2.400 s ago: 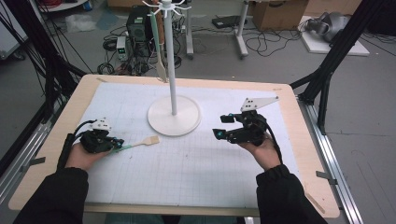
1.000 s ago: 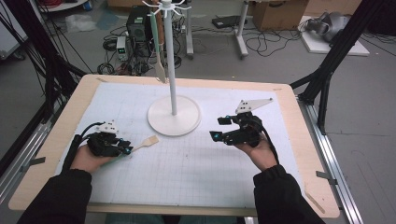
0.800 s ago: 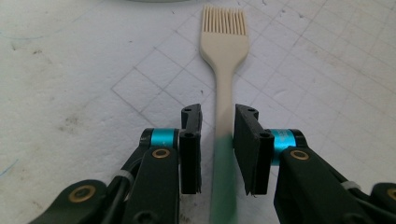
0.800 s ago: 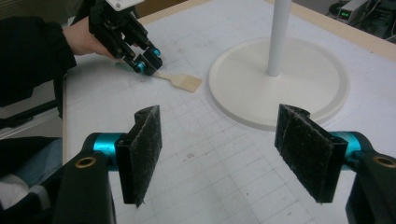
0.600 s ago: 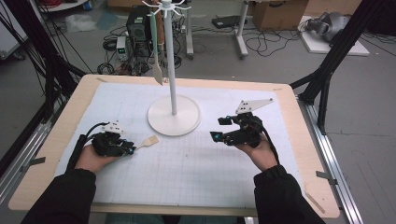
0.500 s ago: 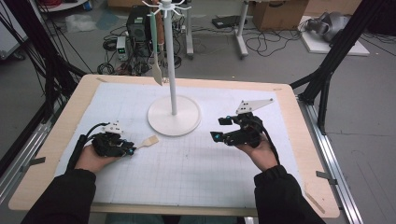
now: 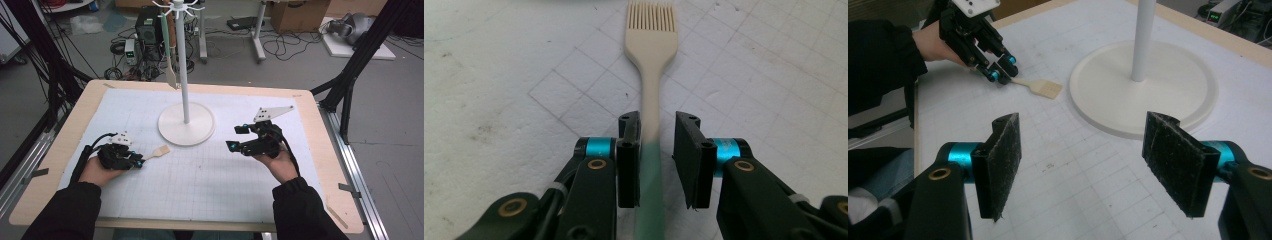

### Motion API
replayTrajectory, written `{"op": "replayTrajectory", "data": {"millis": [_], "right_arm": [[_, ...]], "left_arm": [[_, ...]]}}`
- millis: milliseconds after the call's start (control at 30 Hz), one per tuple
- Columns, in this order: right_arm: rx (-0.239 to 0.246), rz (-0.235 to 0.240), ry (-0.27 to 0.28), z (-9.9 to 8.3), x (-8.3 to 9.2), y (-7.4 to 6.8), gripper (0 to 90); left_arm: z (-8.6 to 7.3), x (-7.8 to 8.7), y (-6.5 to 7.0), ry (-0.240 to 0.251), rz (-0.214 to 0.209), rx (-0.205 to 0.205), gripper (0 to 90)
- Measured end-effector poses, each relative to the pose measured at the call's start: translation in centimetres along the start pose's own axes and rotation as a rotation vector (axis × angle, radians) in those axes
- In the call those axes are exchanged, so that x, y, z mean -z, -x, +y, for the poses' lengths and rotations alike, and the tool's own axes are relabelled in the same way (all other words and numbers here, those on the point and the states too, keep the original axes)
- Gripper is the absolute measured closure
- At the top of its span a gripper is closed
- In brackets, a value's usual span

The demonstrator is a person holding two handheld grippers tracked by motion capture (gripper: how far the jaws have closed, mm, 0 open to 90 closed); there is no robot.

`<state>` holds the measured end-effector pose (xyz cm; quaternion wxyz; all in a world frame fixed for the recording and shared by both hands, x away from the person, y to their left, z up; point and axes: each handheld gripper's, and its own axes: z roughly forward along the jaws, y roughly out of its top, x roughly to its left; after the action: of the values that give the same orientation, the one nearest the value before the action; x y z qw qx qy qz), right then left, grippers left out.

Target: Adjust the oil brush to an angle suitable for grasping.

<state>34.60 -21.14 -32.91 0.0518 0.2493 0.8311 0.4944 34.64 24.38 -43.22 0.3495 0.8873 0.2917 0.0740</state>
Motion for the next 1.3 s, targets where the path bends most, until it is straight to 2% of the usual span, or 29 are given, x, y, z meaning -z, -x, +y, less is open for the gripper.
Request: {"op": "replayTrajectory", "data": {"millis": [367,600,833,1000,1067,1300], "right_arm": [[0.003,0.001,0.0,0.0,0.0,0.0,30.7],[0.0,0.0,0.003,0.0,-0.1,-0.1,30.7],[0.006,0.004,-0.005,0.0,-0.3,-0.2,30.7],[0.008,0.006,-0.009,0.0,-0.4,-0.1,30.7],[0.009,0.01,-0.012,0.1,-0.5,-0.1,30.7],[0.035,0.035,-0.032,0.5,-1.1,-0.5,30.2]], "left_arm": [[-0.3,0.2,0.1,-0.005,0.014,-0.003,75.8],[-0.3,0.1,0.3,-0.011,0.047,-0.004,80.6],[-0.1,0.2,0.7,-0.018,0.067,-0.031,81.6],[0.0,0.4,0.7,-0.001,0.056,-0.037,81.8],[0.2,0.6,0.9,0.007,0.058,-0.04,81.8],[1.7,1.6,1.8,0.04,0.044,-0.089,81.8]]}}
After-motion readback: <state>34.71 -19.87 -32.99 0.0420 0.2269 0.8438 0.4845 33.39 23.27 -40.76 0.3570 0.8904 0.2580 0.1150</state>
